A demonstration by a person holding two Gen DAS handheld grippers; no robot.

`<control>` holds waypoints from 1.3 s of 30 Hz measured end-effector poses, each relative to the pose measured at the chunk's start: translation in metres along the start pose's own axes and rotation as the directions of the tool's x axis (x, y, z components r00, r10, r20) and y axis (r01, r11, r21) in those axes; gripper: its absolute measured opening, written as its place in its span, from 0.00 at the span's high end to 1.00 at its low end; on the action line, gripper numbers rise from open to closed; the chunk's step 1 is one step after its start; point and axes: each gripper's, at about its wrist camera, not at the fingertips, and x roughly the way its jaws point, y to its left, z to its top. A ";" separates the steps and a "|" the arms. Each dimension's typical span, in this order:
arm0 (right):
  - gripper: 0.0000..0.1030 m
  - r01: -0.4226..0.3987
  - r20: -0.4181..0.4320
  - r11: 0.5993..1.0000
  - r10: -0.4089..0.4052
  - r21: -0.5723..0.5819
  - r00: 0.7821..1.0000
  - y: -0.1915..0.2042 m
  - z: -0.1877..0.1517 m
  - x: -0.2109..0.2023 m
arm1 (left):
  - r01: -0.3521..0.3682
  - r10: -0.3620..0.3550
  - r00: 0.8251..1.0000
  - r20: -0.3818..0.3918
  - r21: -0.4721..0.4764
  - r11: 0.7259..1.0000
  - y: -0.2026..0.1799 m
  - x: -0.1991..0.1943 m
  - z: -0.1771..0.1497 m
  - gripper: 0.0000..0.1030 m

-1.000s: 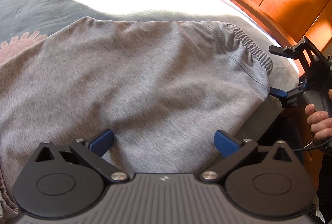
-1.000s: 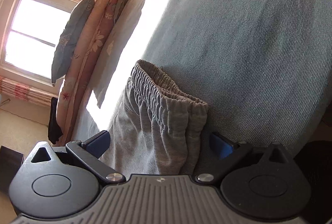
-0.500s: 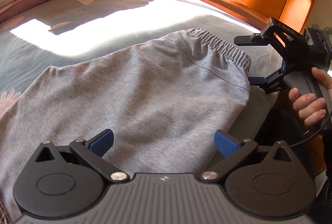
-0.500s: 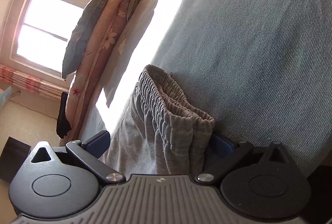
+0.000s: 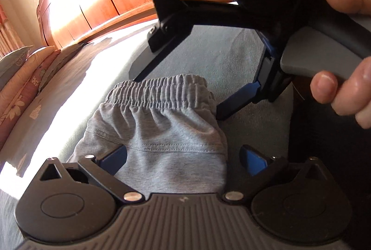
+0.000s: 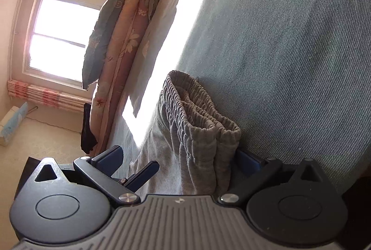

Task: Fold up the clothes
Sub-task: 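Close the right gripper on the elastic waistband, then lift the gripped waistband up off the bed with the right gripper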

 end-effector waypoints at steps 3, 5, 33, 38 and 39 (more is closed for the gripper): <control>0.00 -0.045 -0.001 0.998 0.045 0.031 0.999 -0.004 0.001 -0.003 | -0.036 0.036 0.999 0.008 0.020 0.999 -0.004 0.010 0.004 0.01; 0.00 -0.062 0.000 0.998 0.062 0.034 0.998 -0.003 0.002 -0.005 | -0.064 0.064 0.998 0.008 0.013 0.998 -0.004 0.012 0.007 0.01; 0.00 -0.038 -0.068 0.993 0.031 -0.112 0.997 0.021 -0.001 0.043 | 0.056 -0.037 0.998 0.059 -0.366 0.929 0.073 -0.061 -0.042 0.01; 0.00 -0.022 -0.052 0.990 0.015 -0.138 0.999 0.023 -0.004 0.040 | 0.057 -0.078 0.997 -0.017 -0.536 0.843 0.109 -0.062 -0.087 0.01; 0.00 -0.016 -0.054 0.988 0.008 -0.153 0.999 0.024 -0.005 0.041 | 0.057 -0.092 0.995 -0.031 -0.577 0.815 0.115 -0.060 -0.096 0.01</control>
